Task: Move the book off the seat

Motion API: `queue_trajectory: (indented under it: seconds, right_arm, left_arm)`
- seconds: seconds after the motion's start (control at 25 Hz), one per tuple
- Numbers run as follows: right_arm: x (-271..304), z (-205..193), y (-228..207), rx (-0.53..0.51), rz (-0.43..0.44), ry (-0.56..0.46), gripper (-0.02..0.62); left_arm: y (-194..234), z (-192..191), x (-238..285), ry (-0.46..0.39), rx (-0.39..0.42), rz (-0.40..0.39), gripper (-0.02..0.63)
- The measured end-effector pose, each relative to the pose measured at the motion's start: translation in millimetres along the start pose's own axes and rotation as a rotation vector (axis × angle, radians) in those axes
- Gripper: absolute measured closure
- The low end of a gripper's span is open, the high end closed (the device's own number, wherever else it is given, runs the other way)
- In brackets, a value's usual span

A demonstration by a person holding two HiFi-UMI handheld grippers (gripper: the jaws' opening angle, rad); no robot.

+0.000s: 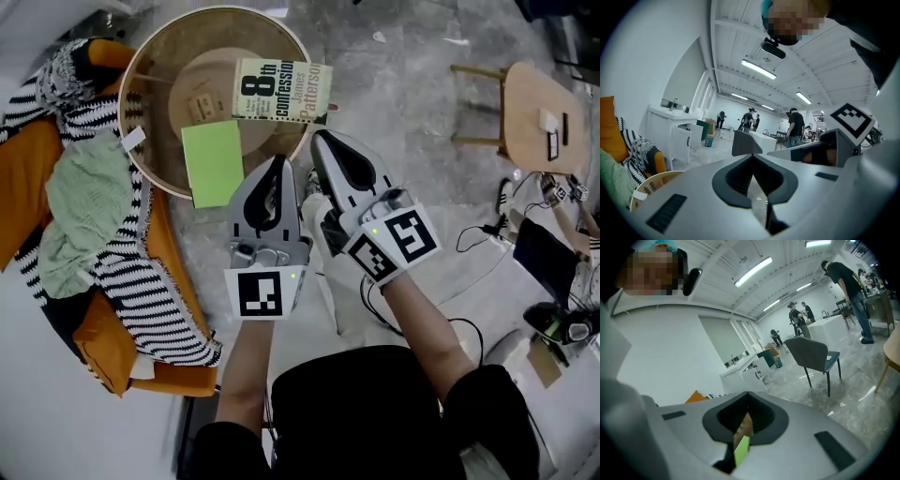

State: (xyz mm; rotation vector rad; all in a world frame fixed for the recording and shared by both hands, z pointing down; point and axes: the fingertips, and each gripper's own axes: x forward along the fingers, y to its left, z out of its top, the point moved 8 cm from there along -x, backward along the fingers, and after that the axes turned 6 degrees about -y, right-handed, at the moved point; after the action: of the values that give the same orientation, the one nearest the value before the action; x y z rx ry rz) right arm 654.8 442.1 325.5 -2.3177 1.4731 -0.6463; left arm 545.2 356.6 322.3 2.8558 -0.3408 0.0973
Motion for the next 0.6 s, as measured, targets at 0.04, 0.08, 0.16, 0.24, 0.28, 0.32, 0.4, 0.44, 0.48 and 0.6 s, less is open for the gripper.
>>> queue_trajectory:
  seconds: [0.04, 0.08, 0.16, 0.24, 0.28, 0.32, 0.4, 0.44, 0.48, 0.6]
  right_arm:
    - [-4.1, 11.9, 5.9, -0.004, 0.0, -0.017, 0.581]
    - [-7.8, 22.9, 11.3, -0.009, 0.0, -0.032, 0.581]
    - [-13.6, 42.0, 20.6, -0.021, 0.009, -0.052, 0.581]
    - [-19.7, 57.1, 29.2, -0.033, 0.018, -0.06, 0.581]
    - [-23.1, 63.9, 33.7, -0.037, 0.021, -0.06, 0.581]
    - [-26.6, 70.6, 38.4, -0.038, 0.022, -0.06, 0.581]
    - [-34.0, 84.7, 48.2, -0.033, 0.022, -0.064, 0.581]
    - [-38.2, 92.1, 53.6, -0.031, 0.023, -0.07, 0.581]
    - [-42.2, 99.7, 59.5, -0.033, 0.029, -0.077, 0.581]
    - [-53.5, 122.5, 79.2, -0.047, 0.07, -0.098, 0.581]
  left_arm:
    - [-4.8, 9.5, -1.5, -0.01, 0.002, -0.007, 0.596]
    - [-9.0, 18.7, -2.4, -0.021, 0.005, -0.013, 0.596]
    - [-15.4, 36.9, -2.8, -0.053, 0.009, -0.019, 0.596]
    - [-20.3, 55.1, -3.5, -0.09, 0.019, -0.022, 0.596]
    - [-22.4, 64.3, -4.4, -0.105, 0.024, -0.023, 0.595]
    - [-24.3, 73.6, -5.8, -0.116, 0.027, -0.024, 0.595]
    - [-28.3, 92.6, -10.2, -0.128, 0.032, -0.023, 0.596]
    - [-30.4, 102.0, -13.3, -0.128, 0.034, -0.023, 0.595]
    - [-32.5, 111.0, -16.9, -0.127, 0.036, -0.022, 0.597]
    - [-38.8, 136.8, -30.4, -0.138, 0.048, -0.025, 0.595]
